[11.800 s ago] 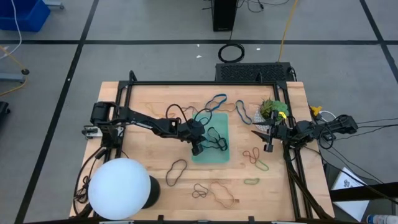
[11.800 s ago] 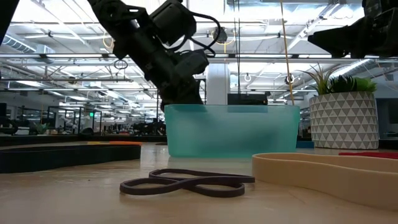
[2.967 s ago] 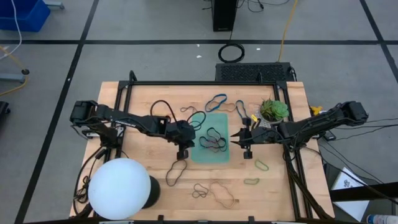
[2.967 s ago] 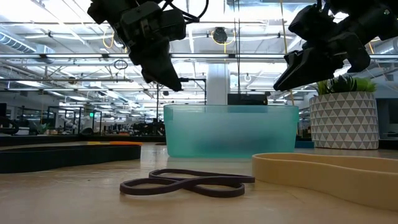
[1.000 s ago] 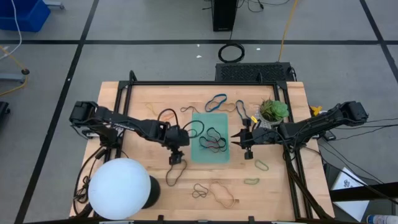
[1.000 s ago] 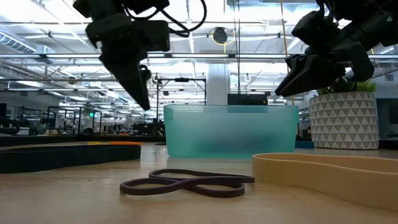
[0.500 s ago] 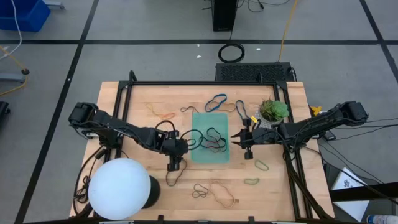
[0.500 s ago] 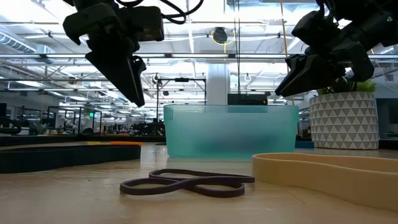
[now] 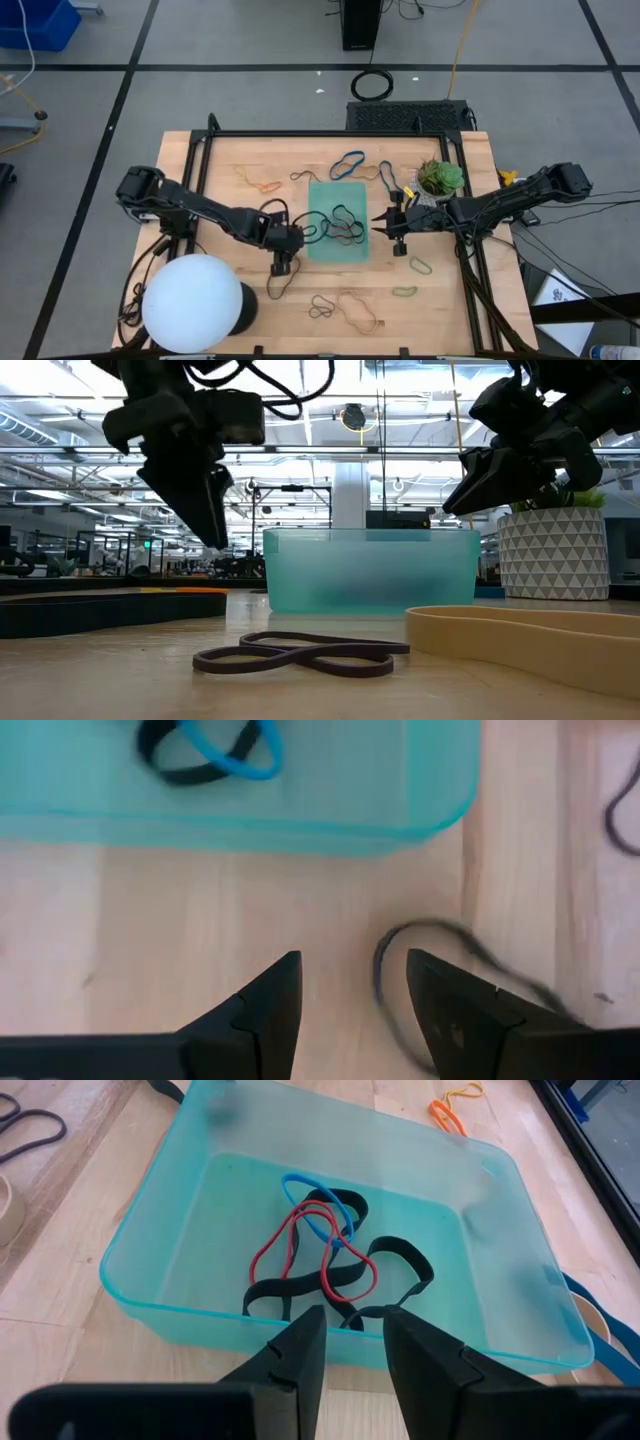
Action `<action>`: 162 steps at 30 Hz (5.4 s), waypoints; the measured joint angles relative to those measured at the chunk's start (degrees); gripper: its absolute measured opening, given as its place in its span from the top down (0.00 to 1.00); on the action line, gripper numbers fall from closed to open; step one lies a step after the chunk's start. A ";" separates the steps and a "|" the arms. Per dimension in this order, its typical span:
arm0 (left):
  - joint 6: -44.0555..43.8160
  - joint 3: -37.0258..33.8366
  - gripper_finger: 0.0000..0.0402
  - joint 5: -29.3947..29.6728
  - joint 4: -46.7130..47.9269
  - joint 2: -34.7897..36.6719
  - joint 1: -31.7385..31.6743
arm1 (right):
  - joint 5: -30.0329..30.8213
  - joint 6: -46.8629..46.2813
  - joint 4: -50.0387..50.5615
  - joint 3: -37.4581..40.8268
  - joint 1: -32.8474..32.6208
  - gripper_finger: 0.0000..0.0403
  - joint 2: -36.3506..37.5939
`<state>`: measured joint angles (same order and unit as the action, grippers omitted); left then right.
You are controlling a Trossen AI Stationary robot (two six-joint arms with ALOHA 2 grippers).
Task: Pick and place rubber bands into bin
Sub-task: Put the black rubber band into the green bin, then put the green rubber band into the green bin
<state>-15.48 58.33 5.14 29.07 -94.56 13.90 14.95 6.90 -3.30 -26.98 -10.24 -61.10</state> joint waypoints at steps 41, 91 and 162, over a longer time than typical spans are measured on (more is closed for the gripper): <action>1.83 0.01 0.74 -3.09 -2.26 -8.64 0.91 | -0.03 2.80 -5.94 3.54 0.04 0.75 0.00; 4.27 0.06 0.96 -1.78 -26.77 15.04 -7.36 | -0.05 2.64 -6.73 3.54 0.07 0.75 0.00; 8.28 0.03 0.90 -2.00 -44.32 -14.98 -14.00 | -7.92 -20.64 28.13 -2.81 -9.86 0.75 2.05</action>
<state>-7.20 58.37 3.14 -15.25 -109.54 -0.10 7.03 -13.74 24.84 -29.79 -20.10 -59.05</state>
